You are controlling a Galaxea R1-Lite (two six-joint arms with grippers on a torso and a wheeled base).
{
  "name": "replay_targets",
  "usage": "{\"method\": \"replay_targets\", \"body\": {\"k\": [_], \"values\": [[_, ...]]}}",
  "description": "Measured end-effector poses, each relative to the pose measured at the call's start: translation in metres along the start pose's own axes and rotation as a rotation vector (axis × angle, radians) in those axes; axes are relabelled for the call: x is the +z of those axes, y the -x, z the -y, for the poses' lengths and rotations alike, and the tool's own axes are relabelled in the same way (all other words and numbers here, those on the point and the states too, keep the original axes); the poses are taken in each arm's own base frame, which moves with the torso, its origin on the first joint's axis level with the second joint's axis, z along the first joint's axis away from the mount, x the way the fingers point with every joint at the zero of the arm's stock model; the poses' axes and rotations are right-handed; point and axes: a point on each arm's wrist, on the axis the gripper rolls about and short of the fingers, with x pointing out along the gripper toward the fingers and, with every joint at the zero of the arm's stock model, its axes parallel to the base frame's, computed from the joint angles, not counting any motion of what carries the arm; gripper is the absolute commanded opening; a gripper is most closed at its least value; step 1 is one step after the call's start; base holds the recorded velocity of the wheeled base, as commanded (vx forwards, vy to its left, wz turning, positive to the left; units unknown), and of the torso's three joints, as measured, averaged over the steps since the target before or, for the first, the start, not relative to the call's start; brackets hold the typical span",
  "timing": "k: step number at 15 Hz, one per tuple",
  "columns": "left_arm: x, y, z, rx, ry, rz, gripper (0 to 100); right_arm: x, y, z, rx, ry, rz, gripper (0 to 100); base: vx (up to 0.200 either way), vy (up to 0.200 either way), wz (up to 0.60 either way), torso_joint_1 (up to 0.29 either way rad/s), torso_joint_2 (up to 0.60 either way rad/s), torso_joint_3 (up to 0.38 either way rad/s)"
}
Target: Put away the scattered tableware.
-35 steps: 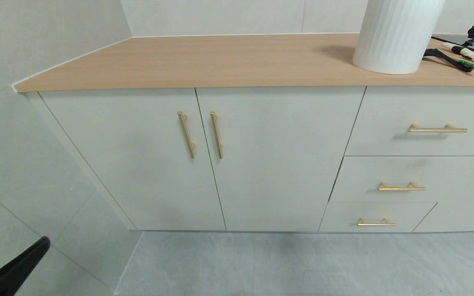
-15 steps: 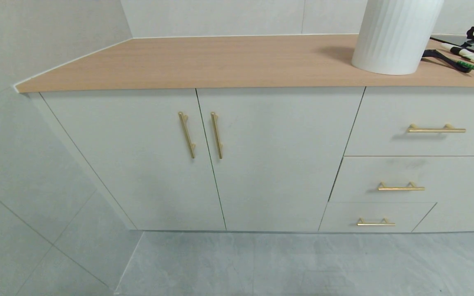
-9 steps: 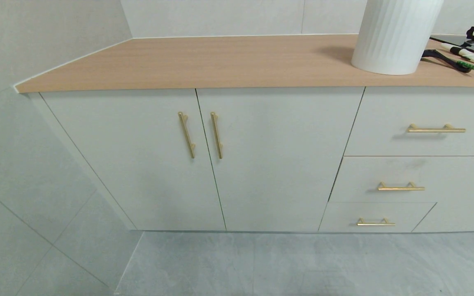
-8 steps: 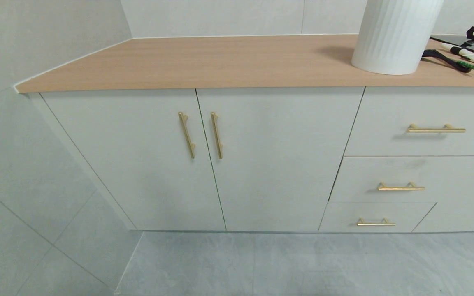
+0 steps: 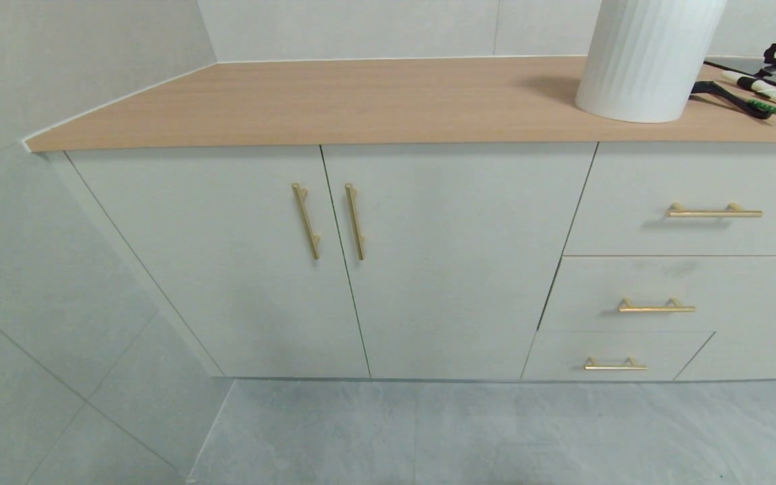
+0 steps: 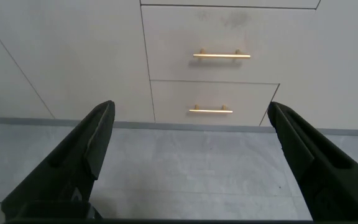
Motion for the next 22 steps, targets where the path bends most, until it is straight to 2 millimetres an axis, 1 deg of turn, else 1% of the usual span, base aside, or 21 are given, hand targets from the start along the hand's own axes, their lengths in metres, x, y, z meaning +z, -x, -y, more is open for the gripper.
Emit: {"method": "replay_targets", "body": {"k": [9,22], "values": [[0.0000,0.0000,0.0000,-0.001,0.010,0.000,100,-0.0005,0.0000,0.0000,-0.002,-0.001,-0.004,100,0.000,0.000,0.00,0.000,0.00,0.000],[0.0000,0.0000,0.0000,-0.001,0.010,0.000,100,-0.0005,-0.0001,0.0000,-0.002,-0.002,-0.005,100,0.000,-0.200,0.00,0.003,0.00,0.002]]}}
